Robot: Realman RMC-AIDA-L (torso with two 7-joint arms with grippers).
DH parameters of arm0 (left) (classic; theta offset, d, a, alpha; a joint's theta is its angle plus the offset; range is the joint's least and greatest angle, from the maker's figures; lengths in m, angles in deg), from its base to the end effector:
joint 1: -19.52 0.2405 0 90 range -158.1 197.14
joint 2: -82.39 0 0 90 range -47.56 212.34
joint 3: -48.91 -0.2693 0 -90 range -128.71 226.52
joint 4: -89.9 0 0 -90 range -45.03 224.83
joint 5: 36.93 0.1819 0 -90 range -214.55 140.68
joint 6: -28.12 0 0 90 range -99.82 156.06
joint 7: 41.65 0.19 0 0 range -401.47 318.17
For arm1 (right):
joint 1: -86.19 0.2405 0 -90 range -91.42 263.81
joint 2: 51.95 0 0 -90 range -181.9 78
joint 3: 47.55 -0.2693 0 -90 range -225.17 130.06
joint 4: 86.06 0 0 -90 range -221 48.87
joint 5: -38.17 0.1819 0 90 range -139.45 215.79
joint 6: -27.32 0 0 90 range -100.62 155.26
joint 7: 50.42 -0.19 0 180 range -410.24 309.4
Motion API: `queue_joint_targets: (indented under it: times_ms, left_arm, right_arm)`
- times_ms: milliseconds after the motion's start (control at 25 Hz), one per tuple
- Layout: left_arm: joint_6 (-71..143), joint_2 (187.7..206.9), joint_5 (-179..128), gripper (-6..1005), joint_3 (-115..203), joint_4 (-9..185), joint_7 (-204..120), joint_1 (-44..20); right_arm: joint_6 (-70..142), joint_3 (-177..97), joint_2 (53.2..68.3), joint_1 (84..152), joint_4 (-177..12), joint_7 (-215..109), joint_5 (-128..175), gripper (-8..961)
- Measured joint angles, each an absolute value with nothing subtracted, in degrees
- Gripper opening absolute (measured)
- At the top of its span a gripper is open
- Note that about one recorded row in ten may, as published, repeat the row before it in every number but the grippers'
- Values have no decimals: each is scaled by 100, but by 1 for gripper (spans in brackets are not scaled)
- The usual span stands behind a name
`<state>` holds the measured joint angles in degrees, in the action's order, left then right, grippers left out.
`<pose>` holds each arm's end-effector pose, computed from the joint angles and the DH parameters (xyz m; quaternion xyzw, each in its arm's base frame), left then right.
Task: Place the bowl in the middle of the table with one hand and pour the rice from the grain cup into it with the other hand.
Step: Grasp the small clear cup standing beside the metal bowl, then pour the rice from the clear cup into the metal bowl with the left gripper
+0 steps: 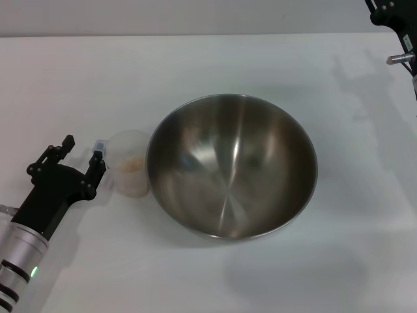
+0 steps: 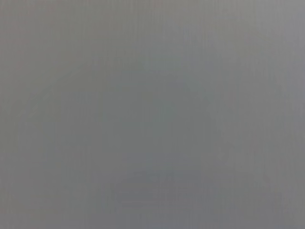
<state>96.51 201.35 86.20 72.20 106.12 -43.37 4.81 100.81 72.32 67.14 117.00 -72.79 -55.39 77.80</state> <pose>-0.3161 0.2901 -0.0738 -0.7774 -0.2226 -0.2613 0.5270 0.2383 0.4021 0.0187 -0.6695 0.1290 0.3918 0.6177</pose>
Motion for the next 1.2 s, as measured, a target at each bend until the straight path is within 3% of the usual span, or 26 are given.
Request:
queue_joint_targets:
  times_ms: [200,560,760,1200]
  left_arm:
    - [9695,20148,8644,481,7220,10633,-4328,460]
    - [9683,20149,8611,251,7369,10695,-4430,398]
    - [9645,20149,8611,34,7427,10733,-4477,346]
    - [10474,20148,8611,22,7706,10782,-3934,189]
  right_arm:
    - [10036,7232,6714,11711,-7279,-5538,7782,695]
    - [10023,7232,6714,11701,-7267,-5537,7794,695]
    - [10023,7232,6719,11672,-7261,-5537,7798,694]
    - [10081,7232,6723,11656,-7256,-5536,7804,694]
